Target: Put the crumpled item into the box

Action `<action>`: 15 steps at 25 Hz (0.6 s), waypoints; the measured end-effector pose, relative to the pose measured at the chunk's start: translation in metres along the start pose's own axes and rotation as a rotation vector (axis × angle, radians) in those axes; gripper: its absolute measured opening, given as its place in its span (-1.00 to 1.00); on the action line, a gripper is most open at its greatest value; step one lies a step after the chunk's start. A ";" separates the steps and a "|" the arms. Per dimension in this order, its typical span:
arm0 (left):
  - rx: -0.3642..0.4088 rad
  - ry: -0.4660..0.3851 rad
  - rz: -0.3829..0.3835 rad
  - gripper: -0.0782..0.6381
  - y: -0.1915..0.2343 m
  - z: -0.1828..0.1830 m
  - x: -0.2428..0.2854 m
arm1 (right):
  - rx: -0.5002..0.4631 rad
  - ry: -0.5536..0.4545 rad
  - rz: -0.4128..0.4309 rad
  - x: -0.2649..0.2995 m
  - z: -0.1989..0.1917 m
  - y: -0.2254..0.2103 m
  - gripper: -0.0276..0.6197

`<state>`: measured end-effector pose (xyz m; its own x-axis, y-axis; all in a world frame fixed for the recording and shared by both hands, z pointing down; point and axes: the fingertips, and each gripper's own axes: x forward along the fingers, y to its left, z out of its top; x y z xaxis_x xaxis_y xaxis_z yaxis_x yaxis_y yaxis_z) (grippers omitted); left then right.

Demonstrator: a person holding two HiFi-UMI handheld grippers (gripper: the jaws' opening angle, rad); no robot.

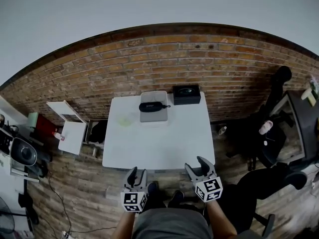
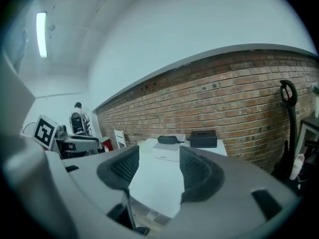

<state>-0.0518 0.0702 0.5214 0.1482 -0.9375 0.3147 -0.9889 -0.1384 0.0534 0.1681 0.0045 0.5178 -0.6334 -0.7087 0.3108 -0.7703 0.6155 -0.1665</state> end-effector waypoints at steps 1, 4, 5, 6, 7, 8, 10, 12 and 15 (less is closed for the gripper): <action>0.006 -0.008 -0.014 -0.35 -0.005 0.005 0.000 | -0.003 -0.004 -0.010 -0.004 0.001 0.002 -0.11; -0.007 -0.042 -0.033 -0.35 -0.009 0.017 0.000 | 0.002 -0.014 -0.036 -0.009 0.000 0.005 -0.12; -0.005 -0.047 -0.035 -0.35 -0.008 0.019 0.000 | 0.009 -0.014 -0.041 -0.007 -0.003 0.005 -0.12; 0.001 -0.049 -0.035 -0.35 -0.006 0.020 0.001 | 0.012 -0.010 -0.048 -0.006 -0.006 0.006 -0.12; 0.007 -0.050 -0.032 -0.35 -0.004 0.021 0.000 | 0.007 -0.004 -0.055 -0.005 -0.007 0.006 -0.12; 0.009 -0.057 -0.029 -0.35 0.000 0.022 -0.002 | -0.003 0.001 -0.064 -0.005 -0.007 0.007 -0.12; 0.010 -0.075 -0.022 -0.35 0.009 0.027 -0.007 | -0.019 0.000 -0.081 -0.003 -0.004 0.008 -0.13; 0.007 -0.085 -0.017 -0.35 0.022 0.031 -0.015 | -0.014 -0.008 -0.096 0.000 0.000 0.012 -0.14; -0.036 -0.093 0.002 -0.35 0.050 0.032 -0.028 | 0.009 -0.018 -0.109 0.004 0.004 0.025 -0.14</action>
<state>-0.1054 0.0788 0.4848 0.1433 -0.9637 0.2253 -0.9881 -0.1265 0.0872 0.1461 0.0161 0.5115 -0.5467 -0.7777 0.3103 -0.8355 0.5310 -0.1413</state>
